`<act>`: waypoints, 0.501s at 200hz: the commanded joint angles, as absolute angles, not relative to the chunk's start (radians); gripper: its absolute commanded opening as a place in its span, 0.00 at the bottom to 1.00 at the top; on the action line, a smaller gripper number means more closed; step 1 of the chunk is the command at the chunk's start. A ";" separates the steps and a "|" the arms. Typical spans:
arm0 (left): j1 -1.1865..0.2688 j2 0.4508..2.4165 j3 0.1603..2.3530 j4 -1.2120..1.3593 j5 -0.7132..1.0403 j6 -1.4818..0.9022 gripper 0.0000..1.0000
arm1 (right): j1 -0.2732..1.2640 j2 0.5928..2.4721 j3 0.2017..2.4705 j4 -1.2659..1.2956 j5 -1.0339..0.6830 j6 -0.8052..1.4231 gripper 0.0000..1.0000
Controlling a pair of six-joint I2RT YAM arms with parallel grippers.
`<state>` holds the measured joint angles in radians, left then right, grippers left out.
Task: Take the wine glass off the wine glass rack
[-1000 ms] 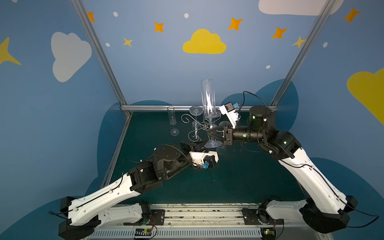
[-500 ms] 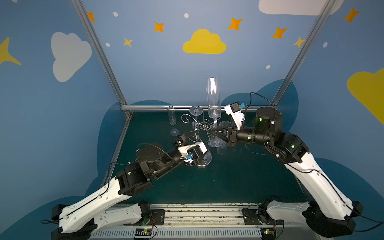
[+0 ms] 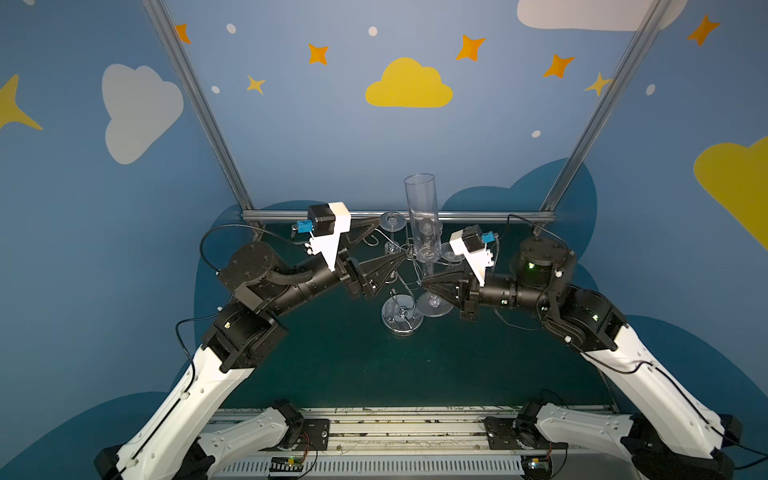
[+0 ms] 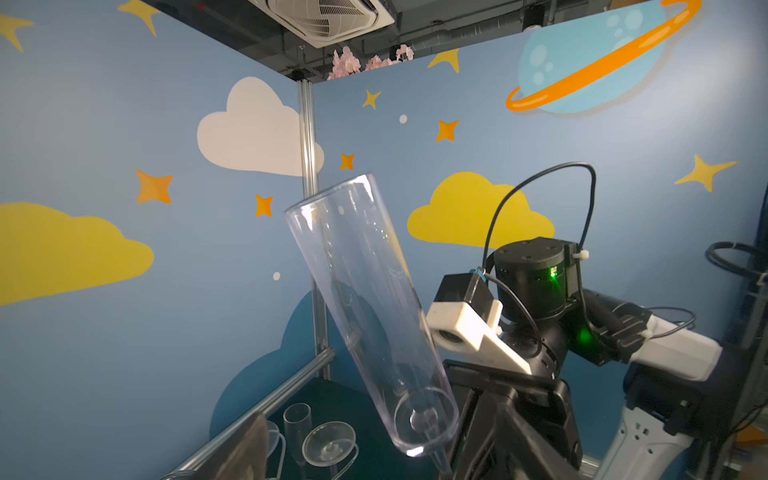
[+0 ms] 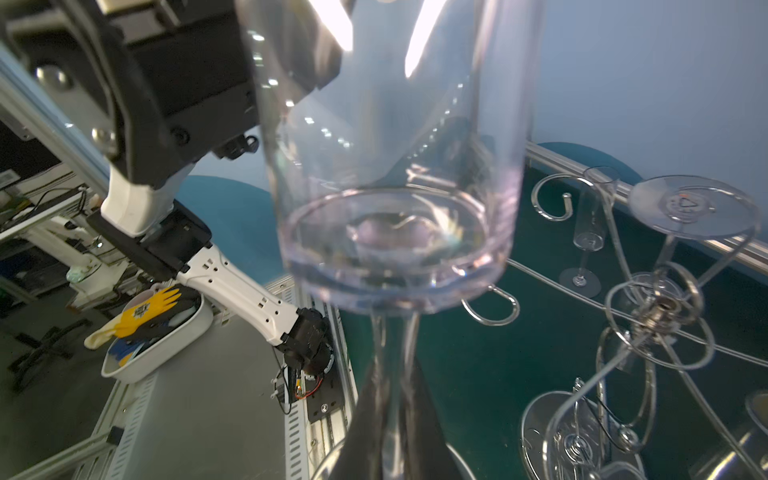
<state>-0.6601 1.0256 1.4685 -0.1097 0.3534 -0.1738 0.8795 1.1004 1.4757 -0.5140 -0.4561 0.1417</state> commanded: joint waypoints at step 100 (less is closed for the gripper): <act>-0.600 1.118 1.483 0.068 0.665 -0.537 0.77 | 1.004 1.118 1.421 -0.407 -0.370 0.078 0.00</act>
